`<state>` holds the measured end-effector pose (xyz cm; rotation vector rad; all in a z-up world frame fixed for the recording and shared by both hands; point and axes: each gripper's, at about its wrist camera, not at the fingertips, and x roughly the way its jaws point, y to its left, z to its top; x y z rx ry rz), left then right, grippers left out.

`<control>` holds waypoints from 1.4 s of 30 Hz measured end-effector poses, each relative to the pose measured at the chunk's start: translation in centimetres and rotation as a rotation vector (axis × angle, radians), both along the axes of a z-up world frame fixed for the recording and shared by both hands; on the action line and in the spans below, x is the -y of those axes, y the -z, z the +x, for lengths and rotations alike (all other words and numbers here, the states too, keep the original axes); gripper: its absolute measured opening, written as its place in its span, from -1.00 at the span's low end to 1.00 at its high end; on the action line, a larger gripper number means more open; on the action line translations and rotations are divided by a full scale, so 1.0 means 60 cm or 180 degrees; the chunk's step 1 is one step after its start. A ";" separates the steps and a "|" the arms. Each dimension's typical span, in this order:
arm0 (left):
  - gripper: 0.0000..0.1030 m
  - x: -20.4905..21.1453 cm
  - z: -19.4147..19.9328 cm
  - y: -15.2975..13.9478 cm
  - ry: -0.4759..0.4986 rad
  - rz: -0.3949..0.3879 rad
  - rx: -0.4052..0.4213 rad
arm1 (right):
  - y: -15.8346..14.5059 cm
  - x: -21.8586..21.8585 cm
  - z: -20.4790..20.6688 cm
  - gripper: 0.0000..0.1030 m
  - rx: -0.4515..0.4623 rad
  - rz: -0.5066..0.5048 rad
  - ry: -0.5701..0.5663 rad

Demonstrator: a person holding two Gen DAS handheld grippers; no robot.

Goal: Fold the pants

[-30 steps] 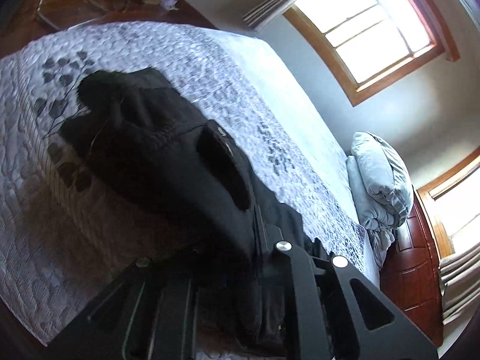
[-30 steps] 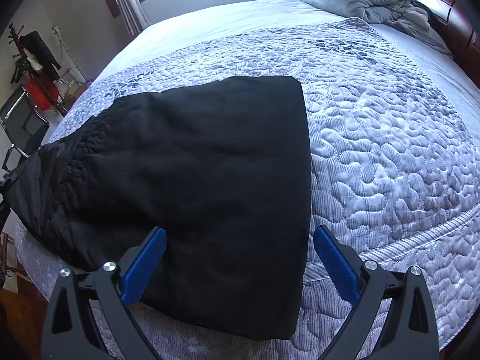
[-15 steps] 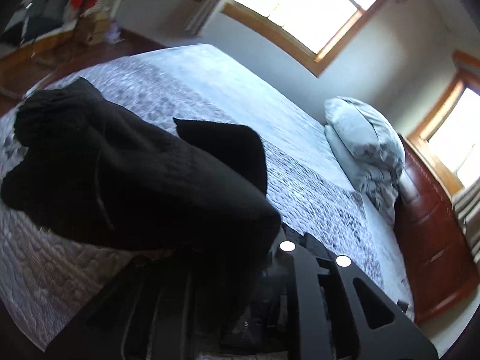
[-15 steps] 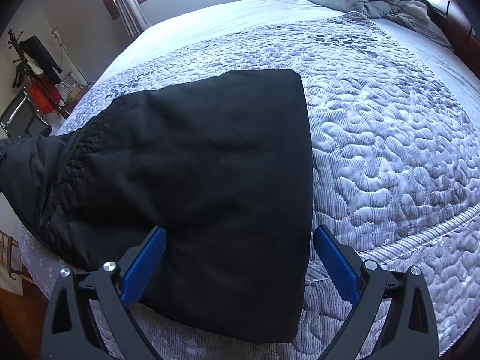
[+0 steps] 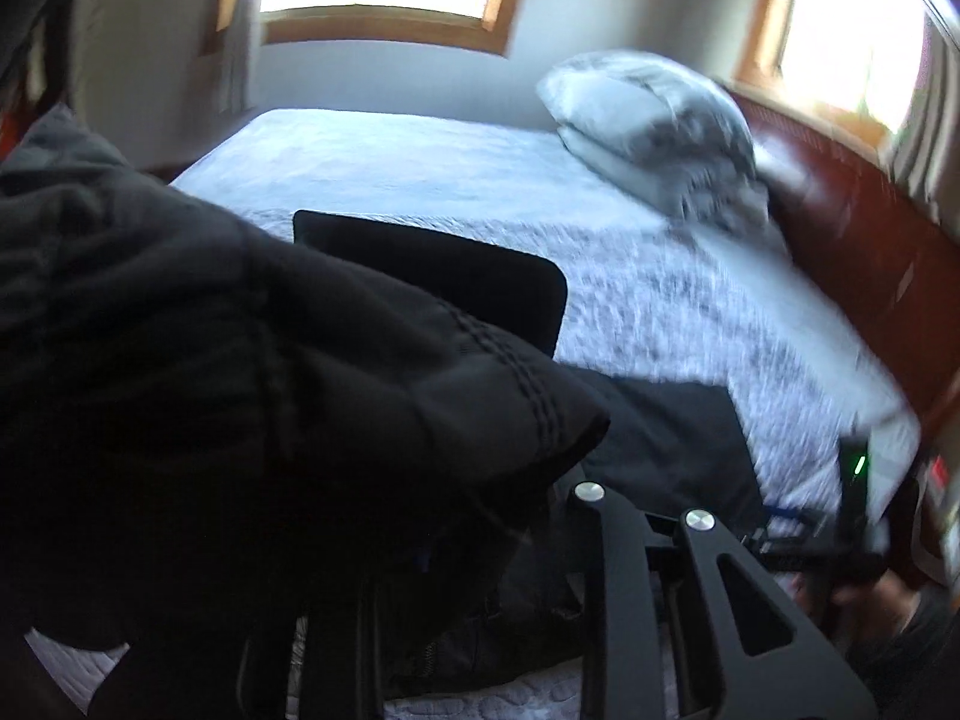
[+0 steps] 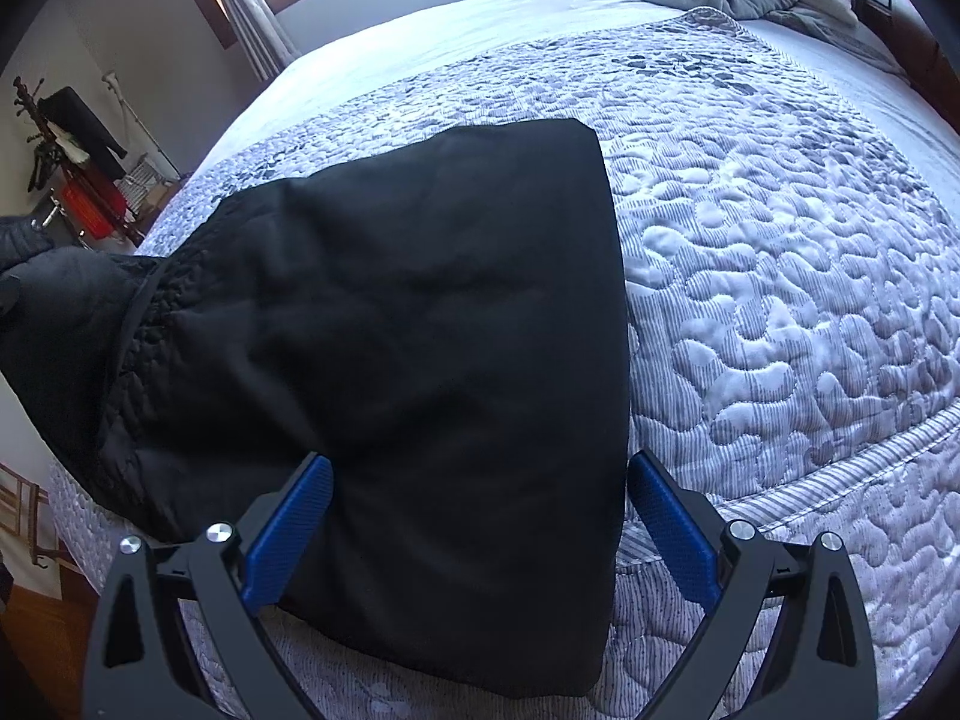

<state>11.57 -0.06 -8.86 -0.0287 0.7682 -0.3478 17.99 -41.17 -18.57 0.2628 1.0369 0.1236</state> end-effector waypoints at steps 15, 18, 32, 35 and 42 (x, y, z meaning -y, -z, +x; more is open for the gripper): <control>-0.30 0.196 -0.042 0.099 0.1365 0.1322 -0.0206 | 0.017 0.021 -0.004 0.92 -0.0043 0.0191 0.0017; -0.22 0.187 -0.036 0.094 0.1340 0.1071 -0.0256 | 0.015 0.030 -0.002 0.92 -0.0048 0.0197 0.0038; 0.84 0.002 0.003 0.066 -0.0185 -0.0266 -0.0639 | -0.059 0.060 0.001 0.92 0.0104 0.0334 0.0141; 0.90 -0.013 0.003 0.053 -0.0477 -0.0248 -0.0568 | -0.086 0.069 0.011 0.92 0.0155 0.0409 0.0178; 0.92 -0.021 -0.013 -0.009 -0.0578 -0.0024 -0.0336 | -0.126 0.056 0.047 0.92 0.0171 0.0632 0.0091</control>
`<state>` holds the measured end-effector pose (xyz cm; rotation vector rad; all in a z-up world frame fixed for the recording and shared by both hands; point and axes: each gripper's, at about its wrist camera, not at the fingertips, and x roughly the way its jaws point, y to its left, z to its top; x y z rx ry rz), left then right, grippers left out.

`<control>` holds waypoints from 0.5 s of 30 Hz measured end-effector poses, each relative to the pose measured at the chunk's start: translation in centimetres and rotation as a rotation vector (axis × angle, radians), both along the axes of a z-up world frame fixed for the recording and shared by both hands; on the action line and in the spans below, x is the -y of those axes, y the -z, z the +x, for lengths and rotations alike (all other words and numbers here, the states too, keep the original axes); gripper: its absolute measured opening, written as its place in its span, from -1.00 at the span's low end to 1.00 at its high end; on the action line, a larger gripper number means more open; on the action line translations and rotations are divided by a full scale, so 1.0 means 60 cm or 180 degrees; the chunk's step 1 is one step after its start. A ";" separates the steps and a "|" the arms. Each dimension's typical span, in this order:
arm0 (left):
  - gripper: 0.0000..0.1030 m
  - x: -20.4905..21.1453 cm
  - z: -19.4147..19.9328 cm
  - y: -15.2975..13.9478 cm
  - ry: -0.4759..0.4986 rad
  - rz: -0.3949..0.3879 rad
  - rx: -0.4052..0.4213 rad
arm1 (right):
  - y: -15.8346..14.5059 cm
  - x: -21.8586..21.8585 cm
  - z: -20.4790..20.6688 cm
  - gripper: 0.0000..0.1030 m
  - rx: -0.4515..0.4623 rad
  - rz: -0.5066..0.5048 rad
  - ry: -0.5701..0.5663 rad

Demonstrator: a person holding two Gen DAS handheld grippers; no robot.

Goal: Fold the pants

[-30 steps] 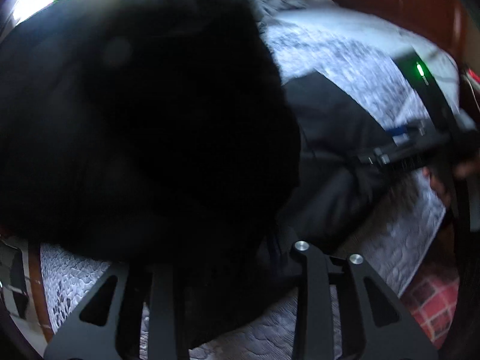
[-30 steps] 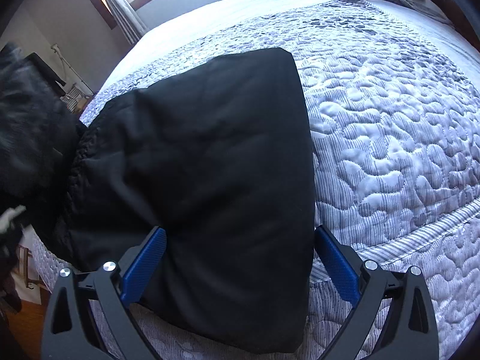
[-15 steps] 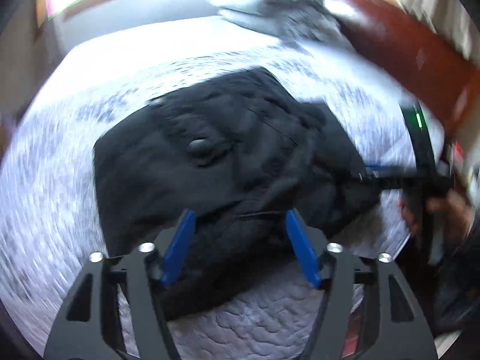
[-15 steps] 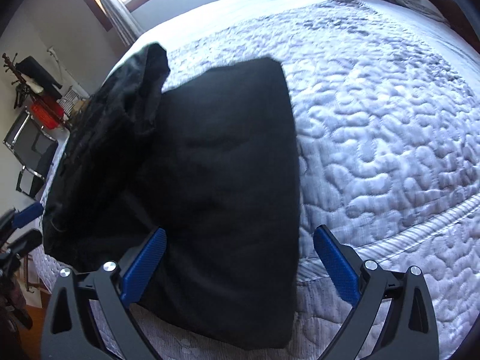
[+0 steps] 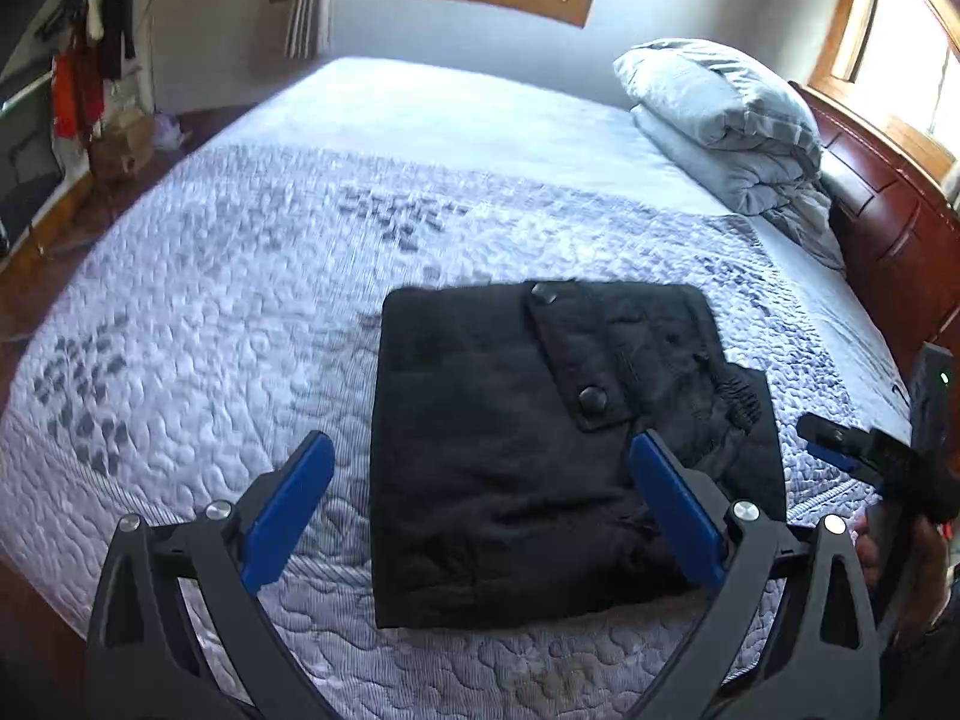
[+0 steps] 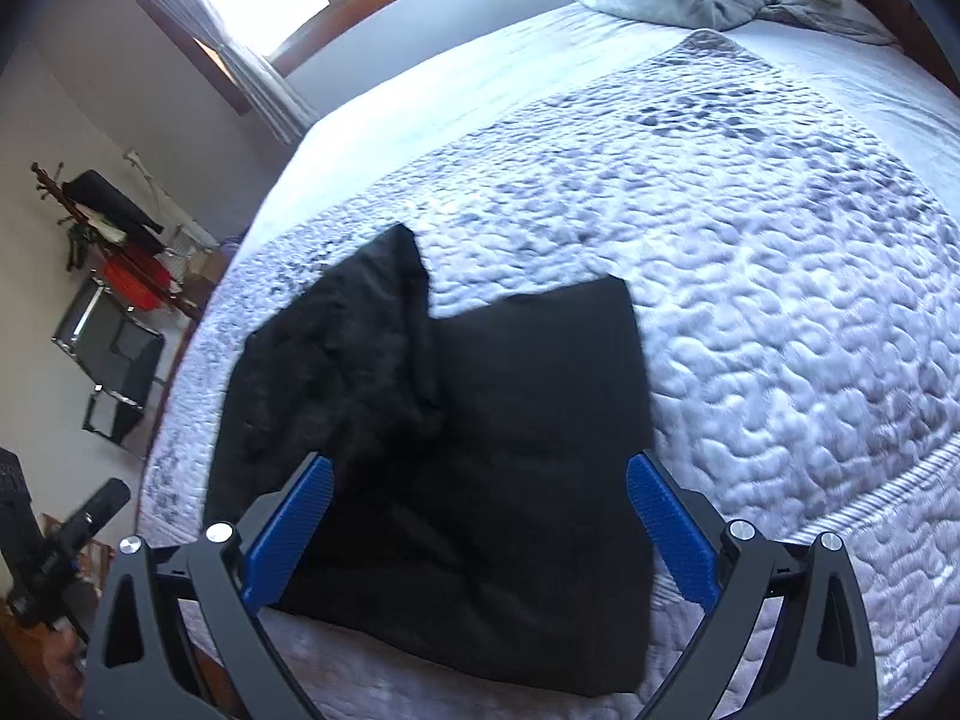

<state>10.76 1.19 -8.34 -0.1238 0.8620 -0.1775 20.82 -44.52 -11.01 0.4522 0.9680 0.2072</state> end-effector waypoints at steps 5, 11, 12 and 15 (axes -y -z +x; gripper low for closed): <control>0.93 0.004 -0.007 -0.024 0.0027 0.0047 0.0114 | 0.015 -0.028 0.024 0.92 -0.0109 0.0018 -0.0054; 0.93 -0.004 0.000 -0.025 -0.0050 0.0192 0.0133 | 0.039 -0.046 0.048 0.92 -0.0243 0.0233 -0.0084; 0.93 -0.005 0.001 -0.023 -0.0057 0.0212 0.0131 | 0.043 -0.050 0.053 0.92 -0.0250 0.0280 -0.0099; 0.93 -0.009 0.009 -0.016 -0.0071 0.0256 0.0102 | 0.052 -0.061 0.072 0.94 -0.0299 0.0270 -0.0129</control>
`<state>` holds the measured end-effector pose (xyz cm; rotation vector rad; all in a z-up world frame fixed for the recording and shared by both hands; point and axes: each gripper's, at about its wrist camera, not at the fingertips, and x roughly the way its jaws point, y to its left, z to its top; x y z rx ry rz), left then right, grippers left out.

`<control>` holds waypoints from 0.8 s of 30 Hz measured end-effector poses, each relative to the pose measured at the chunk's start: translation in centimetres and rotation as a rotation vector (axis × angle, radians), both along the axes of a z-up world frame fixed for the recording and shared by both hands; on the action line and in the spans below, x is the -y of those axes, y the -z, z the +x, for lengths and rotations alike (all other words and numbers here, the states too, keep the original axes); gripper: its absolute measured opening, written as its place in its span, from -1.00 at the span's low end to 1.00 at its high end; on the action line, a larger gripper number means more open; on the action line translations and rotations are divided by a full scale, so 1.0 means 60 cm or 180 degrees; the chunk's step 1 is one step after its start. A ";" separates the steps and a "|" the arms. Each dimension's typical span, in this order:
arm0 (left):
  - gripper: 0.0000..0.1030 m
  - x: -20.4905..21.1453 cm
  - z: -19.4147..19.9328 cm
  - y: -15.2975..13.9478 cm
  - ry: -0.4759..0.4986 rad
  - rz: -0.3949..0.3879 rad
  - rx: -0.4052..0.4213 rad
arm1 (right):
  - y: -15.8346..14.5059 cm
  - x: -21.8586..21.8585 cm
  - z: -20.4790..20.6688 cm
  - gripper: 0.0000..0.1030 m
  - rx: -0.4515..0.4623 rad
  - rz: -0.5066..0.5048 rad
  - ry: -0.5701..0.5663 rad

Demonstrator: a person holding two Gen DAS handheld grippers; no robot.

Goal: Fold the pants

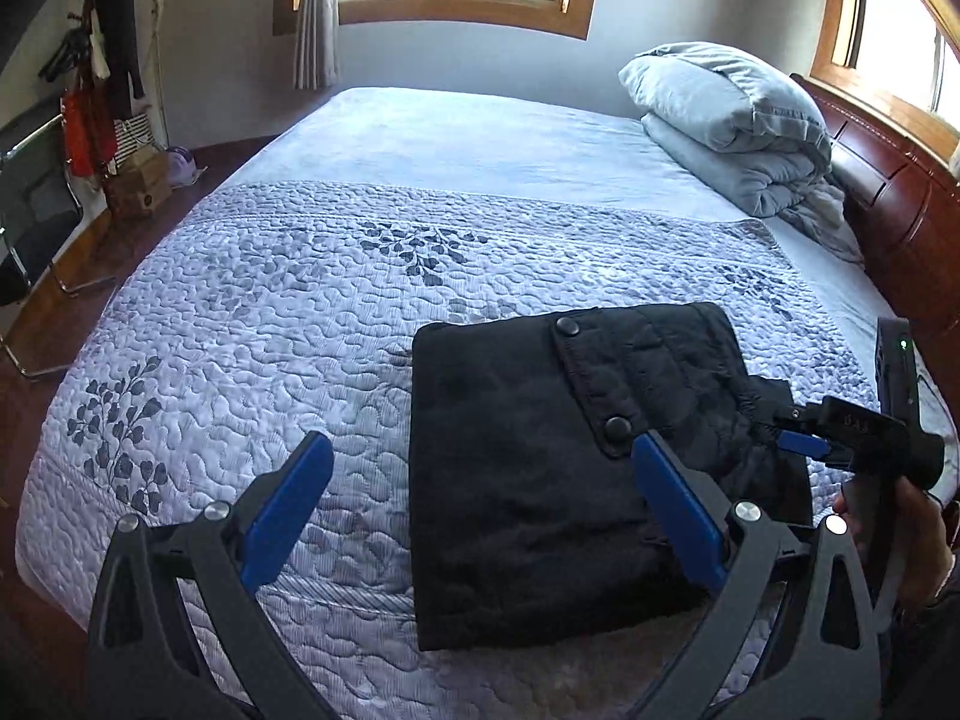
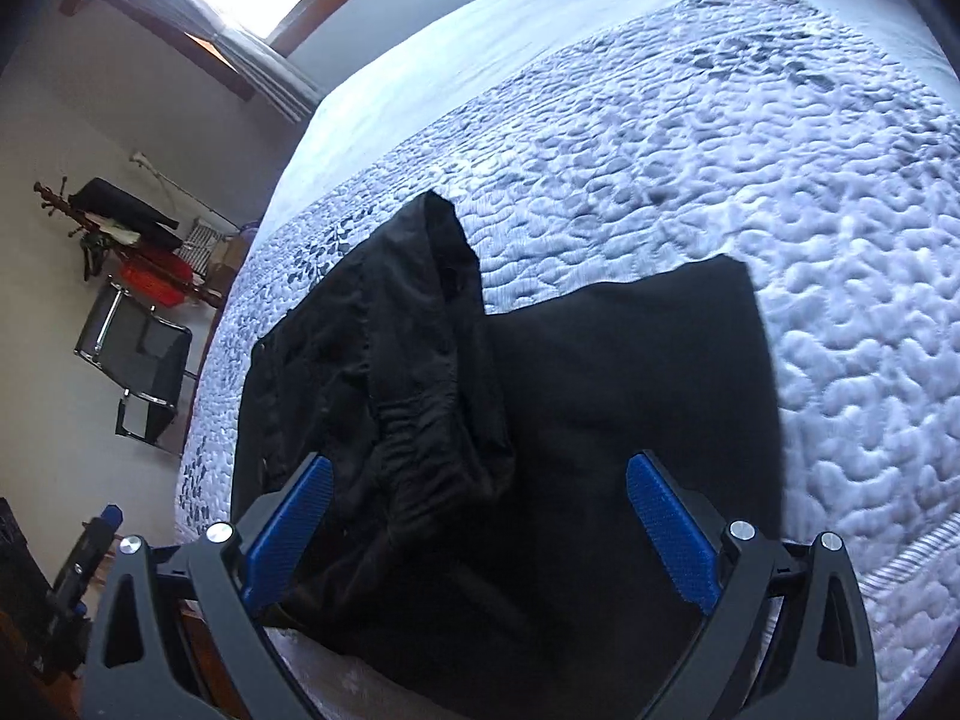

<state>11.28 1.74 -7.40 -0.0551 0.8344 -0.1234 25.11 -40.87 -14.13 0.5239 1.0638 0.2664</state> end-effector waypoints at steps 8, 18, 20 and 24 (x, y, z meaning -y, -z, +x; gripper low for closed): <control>0.94 -0.012 0.023 0.039 -0.0054 0.0093 -0.0147 | 0.004 -0.021 0.020 0.94 0.0028 0.0012 -0.0140; 0.94 -0.049 0.034 0.117 -0.0287 0.0105 -0.0535 | 0.020 -0.041 0.042 0.94 0.0030 0.0120 -0.0341; 0.94 -0.056 0.034 0.127 -0.0318 0.0058 -0.0588 | 0.022 -0.042 0.051 0.94 0.0031 0.0261 -0.0405; 0.94 -0.061 0.029 0.145 -0.0333 -0.0039 -0.0710 | 0.027 -0.058 0.068 0.94 -0.0021 0.0591 -0.0670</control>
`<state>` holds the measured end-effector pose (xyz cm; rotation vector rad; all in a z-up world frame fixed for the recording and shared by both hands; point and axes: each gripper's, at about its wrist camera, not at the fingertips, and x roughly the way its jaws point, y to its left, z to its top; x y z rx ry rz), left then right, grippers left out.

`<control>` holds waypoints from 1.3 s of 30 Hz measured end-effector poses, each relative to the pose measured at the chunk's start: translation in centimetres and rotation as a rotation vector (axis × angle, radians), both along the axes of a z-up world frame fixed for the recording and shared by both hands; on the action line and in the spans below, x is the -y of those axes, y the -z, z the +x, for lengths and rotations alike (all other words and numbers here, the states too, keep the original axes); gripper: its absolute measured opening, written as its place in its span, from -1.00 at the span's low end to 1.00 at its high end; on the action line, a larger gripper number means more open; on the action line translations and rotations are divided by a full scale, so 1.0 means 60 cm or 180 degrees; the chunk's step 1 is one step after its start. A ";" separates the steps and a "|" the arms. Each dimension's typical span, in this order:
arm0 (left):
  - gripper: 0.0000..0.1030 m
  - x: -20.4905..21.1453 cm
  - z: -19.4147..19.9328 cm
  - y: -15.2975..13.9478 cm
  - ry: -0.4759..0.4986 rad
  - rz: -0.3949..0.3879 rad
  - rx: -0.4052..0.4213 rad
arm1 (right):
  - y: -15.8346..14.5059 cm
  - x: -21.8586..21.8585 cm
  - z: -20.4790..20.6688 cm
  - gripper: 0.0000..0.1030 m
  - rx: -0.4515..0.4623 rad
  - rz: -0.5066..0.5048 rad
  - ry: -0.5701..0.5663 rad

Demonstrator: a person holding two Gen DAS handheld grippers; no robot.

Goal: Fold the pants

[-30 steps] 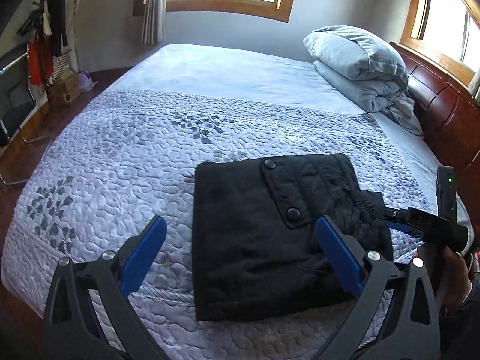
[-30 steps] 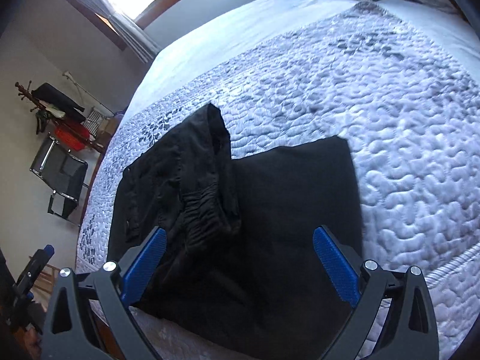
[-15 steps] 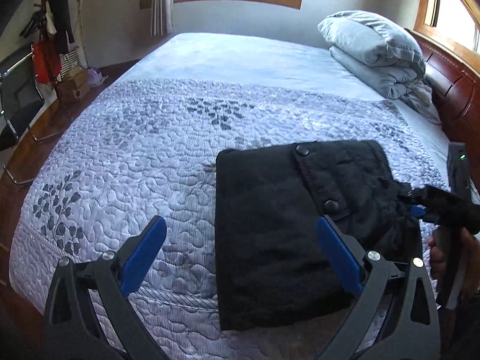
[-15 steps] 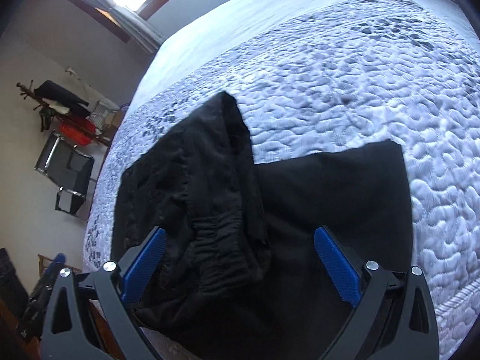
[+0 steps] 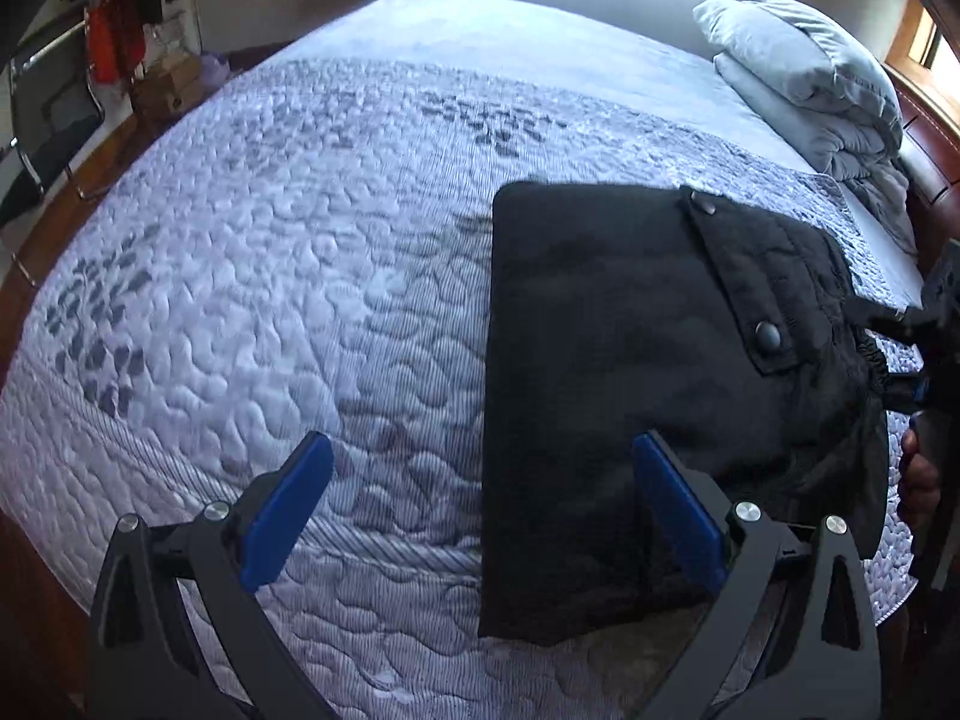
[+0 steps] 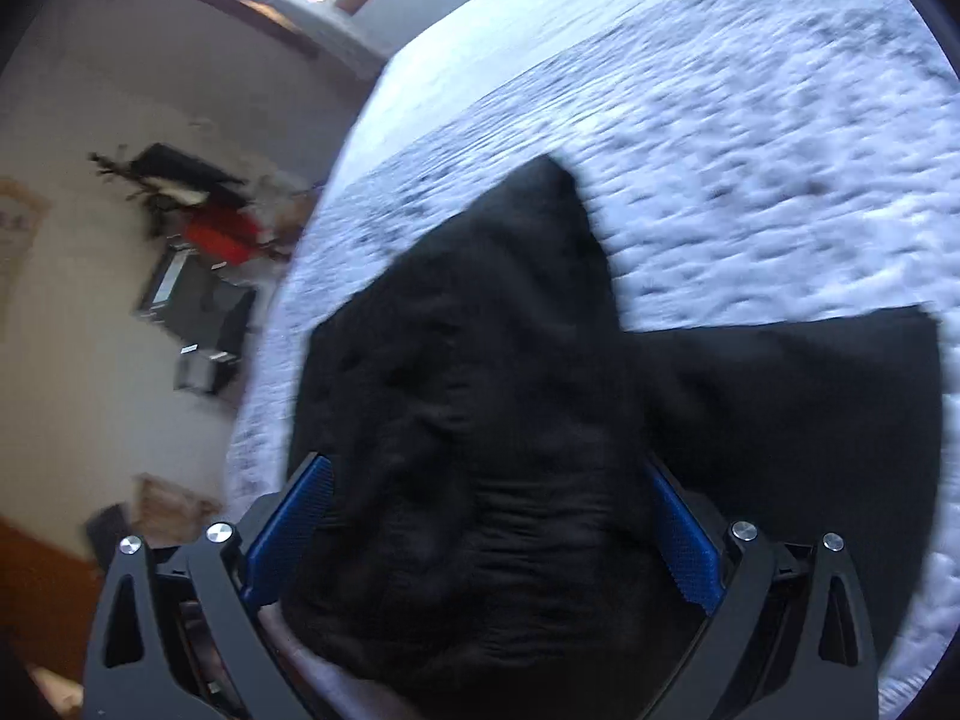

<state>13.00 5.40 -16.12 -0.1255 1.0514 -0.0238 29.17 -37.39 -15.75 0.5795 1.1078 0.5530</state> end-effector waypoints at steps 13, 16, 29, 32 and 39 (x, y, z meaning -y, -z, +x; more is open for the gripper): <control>0.94 -0.009 -0.015 0.016 -0.0052 -0.0100 -0.0117 | -0.020 -0.011 0.003 -0.28 0.0151 -0.0315 -0.0130; 0.94 -0.009 -0.019 0.014 -0.0061 -0.0113 -0.0140 | -0.048 -0.005 -0.009 -0.58 0.0228 -0.0245 -0.0136; 0.94 -0.011 -0.057 -0.020 -0.0148 -0.0224 -0.0080 | -0.169 -0.006 -0.077 -0.69 0.0600 -0.0295 -0.0348; 0.94 -0.004 -0.063 -0.030 -0.0123 -0.0243 -0.0046 | -0.183 0.009 -0.091 -0.69 0.0617 -0.0291 -0.0307; 0.94 0.024 -0.075 -0.048 0.0009 -0.0223 0.0004 | -0.197 0.069 -0.116 -0.69 0.0626 -0.0292 -0.0142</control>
